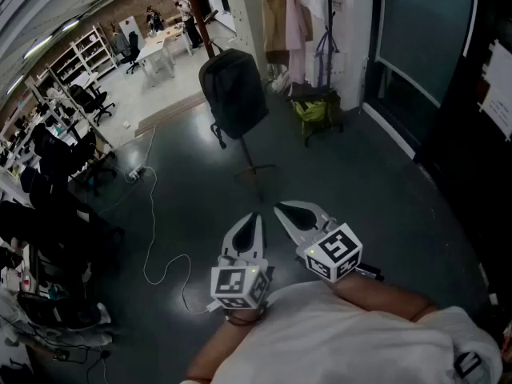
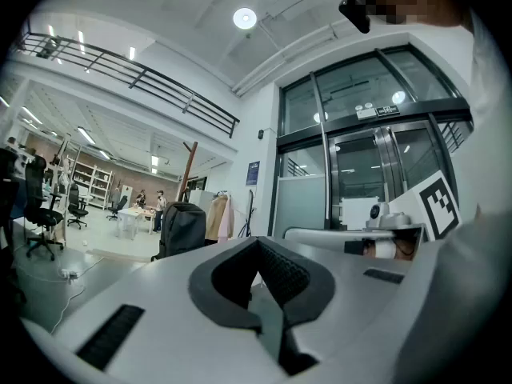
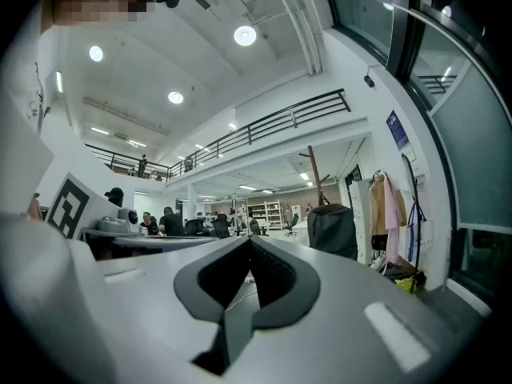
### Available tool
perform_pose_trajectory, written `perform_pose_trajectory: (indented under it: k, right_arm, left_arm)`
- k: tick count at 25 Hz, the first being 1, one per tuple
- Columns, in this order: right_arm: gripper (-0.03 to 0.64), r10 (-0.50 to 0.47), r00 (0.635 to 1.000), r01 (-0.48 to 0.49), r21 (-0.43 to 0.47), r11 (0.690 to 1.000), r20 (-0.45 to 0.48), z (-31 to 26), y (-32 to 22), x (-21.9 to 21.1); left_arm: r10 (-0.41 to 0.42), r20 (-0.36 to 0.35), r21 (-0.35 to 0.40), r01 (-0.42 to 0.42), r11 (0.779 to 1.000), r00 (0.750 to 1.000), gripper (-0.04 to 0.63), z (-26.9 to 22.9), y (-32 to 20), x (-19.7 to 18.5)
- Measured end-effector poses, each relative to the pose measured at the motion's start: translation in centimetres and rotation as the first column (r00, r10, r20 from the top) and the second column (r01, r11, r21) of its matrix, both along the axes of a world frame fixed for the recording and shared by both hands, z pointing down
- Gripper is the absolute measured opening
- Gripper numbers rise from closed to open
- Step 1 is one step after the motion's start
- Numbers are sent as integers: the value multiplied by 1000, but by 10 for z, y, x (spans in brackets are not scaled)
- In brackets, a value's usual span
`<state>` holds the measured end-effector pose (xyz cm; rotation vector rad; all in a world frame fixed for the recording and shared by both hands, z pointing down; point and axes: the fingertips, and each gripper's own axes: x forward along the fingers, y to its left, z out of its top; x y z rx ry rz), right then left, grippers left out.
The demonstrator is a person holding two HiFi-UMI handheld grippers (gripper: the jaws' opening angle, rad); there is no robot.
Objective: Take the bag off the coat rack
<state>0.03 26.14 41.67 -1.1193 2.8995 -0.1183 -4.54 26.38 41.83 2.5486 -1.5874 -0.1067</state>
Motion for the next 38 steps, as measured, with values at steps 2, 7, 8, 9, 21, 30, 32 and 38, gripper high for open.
perform_pose_trajectory:
  k: [2, 7, 8, 9, 21, 30, 32, 38]
  right_arm:
    - [2, 0, 1000, 0, 1, 1000, 0, 1, 1, -1]
    - [3, -8, 1000, 8, -8, 1000, 24, 3, -2, -3]
    - [3, -20, 999, 20, -16, 1000, 28, 5, -3, -4]
    - [3, -30, 999, 31, -30, 999, 28, 10, -4, -5]
    - [3, -79, 996, 81, -37, 996, 38, 18, -78, 8]
    - [3, -178, 983, 180, -38, 983, 41, 5, -192, 30]
    - [4, -196, 980, 198, -34, 980, 36, 3, -216, 39]
    - [4, -212, 977, 213, -48, 976, 29, 8, -288, 80]
  left_arm:
    - [6, 2, -3, -6, 1000, 1000, 2, 3, 2, 1]
    - [15, -4, -4, -15, 1000, 1000, 2, 9, -3, -1]
    - [20, -8, -8, -20, 1000, 1000, 2, 11, -5, -1]
    - [29, -13, -13, -29, 1000, 1000, 2, 14, -6, 0]
    - [9, -18, -3, -9, 1000, 1000, 2, 20, -81, 19]
    - [-33, -42, 10, 33, 999, 999, 2, 9, -191, 46]
    - [-48, -45, 17, 48, 999, 998, 2, 6, -216, 55]
    - [-70, -63, 27, 71, 997, 996, 2, 10, -285, 92]
